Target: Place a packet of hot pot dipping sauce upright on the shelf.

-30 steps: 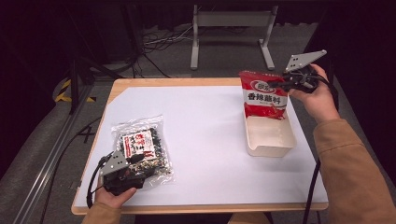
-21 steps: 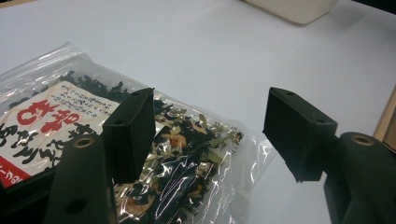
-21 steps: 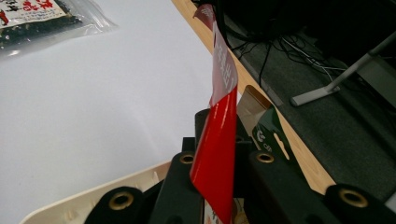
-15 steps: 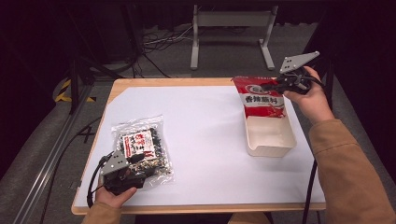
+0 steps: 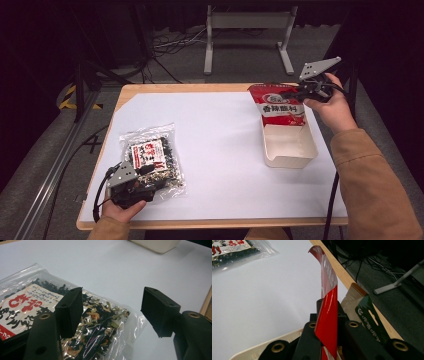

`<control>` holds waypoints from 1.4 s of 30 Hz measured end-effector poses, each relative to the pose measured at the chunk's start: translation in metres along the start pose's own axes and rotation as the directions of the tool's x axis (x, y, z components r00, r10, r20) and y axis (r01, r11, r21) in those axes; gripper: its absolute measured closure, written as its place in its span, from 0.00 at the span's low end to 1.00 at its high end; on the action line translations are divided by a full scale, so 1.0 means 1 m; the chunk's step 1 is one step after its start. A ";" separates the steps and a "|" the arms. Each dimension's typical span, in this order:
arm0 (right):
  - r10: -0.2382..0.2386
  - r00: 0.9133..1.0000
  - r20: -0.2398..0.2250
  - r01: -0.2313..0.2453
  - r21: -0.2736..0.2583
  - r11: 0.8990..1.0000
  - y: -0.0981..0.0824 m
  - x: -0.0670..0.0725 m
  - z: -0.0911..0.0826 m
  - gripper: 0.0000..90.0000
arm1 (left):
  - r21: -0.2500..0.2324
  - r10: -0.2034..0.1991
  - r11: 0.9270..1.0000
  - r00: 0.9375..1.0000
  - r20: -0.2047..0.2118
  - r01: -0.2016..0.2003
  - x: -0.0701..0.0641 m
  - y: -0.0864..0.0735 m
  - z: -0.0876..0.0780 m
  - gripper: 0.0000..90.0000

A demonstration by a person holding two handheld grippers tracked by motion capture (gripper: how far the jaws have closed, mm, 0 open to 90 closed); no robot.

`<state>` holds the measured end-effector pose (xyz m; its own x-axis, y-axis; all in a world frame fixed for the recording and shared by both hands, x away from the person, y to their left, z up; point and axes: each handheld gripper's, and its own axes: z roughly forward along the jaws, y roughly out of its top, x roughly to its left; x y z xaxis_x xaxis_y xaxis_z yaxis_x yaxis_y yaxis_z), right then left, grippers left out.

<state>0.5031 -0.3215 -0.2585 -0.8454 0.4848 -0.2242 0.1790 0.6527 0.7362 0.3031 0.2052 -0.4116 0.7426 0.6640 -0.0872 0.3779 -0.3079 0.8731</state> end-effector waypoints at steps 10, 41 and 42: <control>0.102 0.992 0.074 -0.105 0.048 0.993 -0.024 -0.011 -0.010 0.98 | 0.000 0.003 1.000 1.000 0.001 -0.003 0.000 0.001 0.001 0.38; 0.210 0.959 0.189 -0.188 -0.127 0.974 -0.024 0.008 -0.024 0.40 | -0.020 0.010 1.000 1.000 -0.028 -0.011 0.004 0.005 -0.004 0.36; 0.210 0.958 0.194 -0.186 -0.137 0.973 -0.023 0.010 -0.026 0.39 | -0.022 0.007 1.000 1.000 -0.029 -0.007 0.004 0.005 -0.005 0.36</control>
<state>0.4776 -0.3468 -0.2612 -0.6748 0.7147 -0.1838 0.2627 0.4654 0.8452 0.3051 0.2094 -0.4054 0.7286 0.6816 -0.0672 0.3600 -0.2976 0.8842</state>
